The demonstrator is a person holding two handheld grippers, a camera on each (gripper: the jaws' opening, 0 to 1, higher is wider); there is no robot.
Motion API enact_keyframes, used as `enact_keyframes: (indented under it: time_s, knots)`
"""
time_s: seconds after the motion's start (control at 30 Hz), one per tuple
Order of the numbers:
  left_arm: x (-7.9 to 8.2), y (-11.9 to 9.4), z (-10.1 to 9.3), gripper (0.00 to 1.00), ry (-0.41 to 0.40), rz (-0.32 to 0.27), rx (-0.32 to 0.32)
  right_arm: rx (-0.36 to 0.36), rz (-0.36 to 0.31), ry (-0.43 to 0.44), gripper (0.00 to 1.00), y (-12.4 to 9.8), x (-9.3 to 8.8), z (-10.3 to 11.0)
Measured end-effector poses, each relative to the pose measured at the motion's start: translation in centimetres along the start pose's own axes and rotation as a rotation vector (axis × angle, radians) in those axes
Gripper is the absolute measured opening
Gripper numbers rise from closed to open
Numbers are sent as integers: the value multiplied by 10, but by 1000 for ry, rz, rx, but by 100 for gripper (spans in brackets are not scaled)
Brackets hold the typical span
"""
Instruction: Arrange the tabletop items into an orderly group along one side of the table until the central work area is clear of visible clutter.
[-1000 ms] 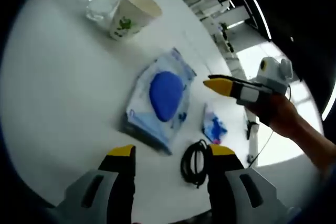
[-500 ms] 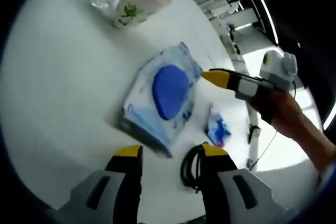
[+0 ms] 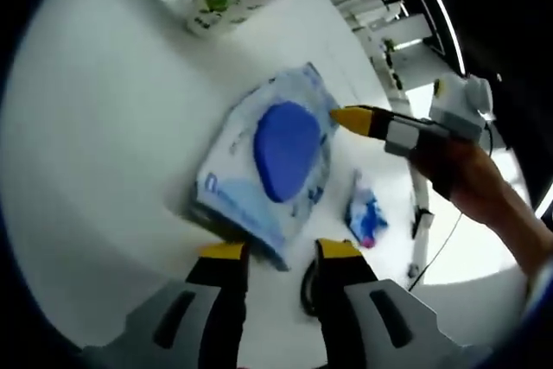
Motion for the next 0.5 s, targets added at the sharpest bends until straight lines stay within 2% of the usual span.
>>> enact_keyframes:
  time_s: [0.17, 0.23, 0.37, 0.4, 0.5]
  knots:
    - [-6, 9, -2, 20, 2, 26, 12, -44, 20, 31, 27, -5, -9, 2]
    - [-7, 11, -1, 19, 16, 33, 18, -52, 19, 25, 27, -1, -9, 1]
    - [-11, 12, 6, 8, 31, 54, 50, -89, 54, -37, 20, -3, -11, 2]
    - [-11, 13, 4, 8, 25, 59, 35, -90, 54, -34, 19, -5, -12, 5]
    - [-11, 13, 3, 7, 51, 76, 25, -110, 73, -62, 5, -8, -12, 0]
Point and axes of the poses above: the point that each gripper's makers call its tool centre point, and the gripper's own axes: y roughly forward along the fingers, z roughly to its left, x roughly out of its top, the point moved 1 cm from there along -y, roughly backward along the fingers, and after that the axes turned 9 degrees about y, right-handed, at the moved point
